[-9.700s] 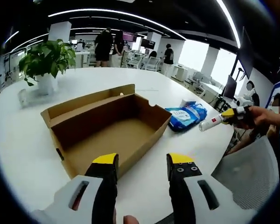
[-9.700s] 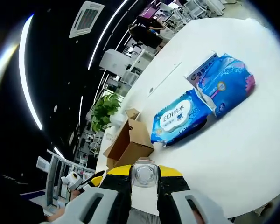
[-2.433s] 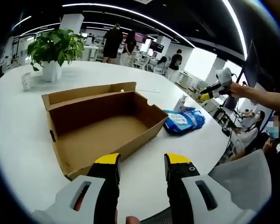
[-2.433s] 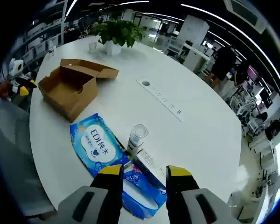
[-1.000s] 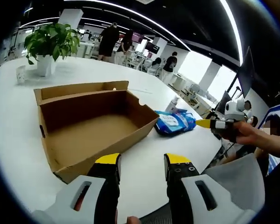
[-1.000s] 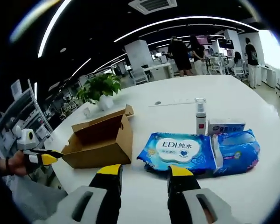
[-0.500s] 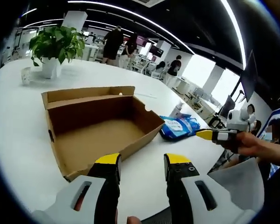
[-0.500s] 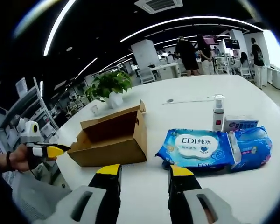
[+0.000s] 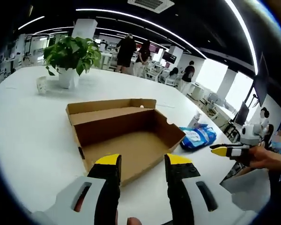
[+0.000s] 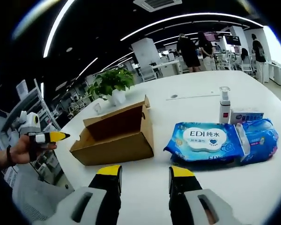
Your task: Operate the shoe box by opening the lid, removing the specified soft item, and placing it in the target area until the item is outside and the box remains undamaged.
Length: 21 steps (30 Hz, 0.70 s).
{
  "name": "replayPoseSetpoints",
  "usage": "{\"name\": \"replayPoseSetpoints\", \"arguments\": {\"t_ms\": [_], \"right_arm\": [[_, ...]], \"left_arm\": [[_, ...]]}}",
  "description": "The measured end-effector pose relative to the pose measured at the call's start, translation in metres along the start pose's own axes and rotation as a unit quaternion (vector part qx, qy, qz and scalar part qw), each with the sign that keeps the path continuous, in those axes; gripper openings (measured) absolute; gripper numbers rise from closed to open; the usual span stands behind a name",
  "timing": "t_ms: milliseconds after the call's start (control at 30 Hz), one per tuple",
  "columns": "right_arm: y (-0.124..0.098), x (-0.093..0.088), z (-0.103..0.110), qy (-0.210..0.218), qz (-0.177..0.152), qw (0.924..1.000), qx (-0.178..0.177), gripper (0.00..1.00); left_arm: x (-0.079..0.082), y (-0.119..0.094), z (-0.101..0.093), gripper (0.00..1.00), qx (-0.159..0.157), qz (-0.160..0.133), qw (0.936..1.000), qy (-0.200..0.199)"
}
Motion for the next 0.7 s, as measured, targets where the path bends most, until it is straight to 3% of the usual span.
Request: {"name": "replayPoseSetpoints", "arguments": {"t_ms": [133,233,700], "right_arm": [[-0.002,-0.004,0.0,0.0,0.001,1.0,-0.001,0.37],[-0.004,-0.007,0.0,0.004,0.001,1.0,-0.004,0.37],[-0.007,-0.013,0.002,0.009,0.006,0.9999,-0.002,0.37]], "left_arm": [[-0.003,-0.001,0.023,0.38,0.048,0.013,0.9986,-0.015],[-0.007,0.0,0.033,0.39,0.065,0.018,0.9975,-0.023],[-0.031,0.012,0.045,0.43,0.081,0.06,0.994,-0.043]]}}
Point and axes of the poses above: the point that each gripper's makers call its tool centre point, and the gripper's own axes: y roughly forward along the fingers, z roughly to its left, x roughly out of its top, the point moved 2 cm from there along -y, roughly backward along the fingers, and after that the axes turned 8 degrees about z, right-handed, at the moved point
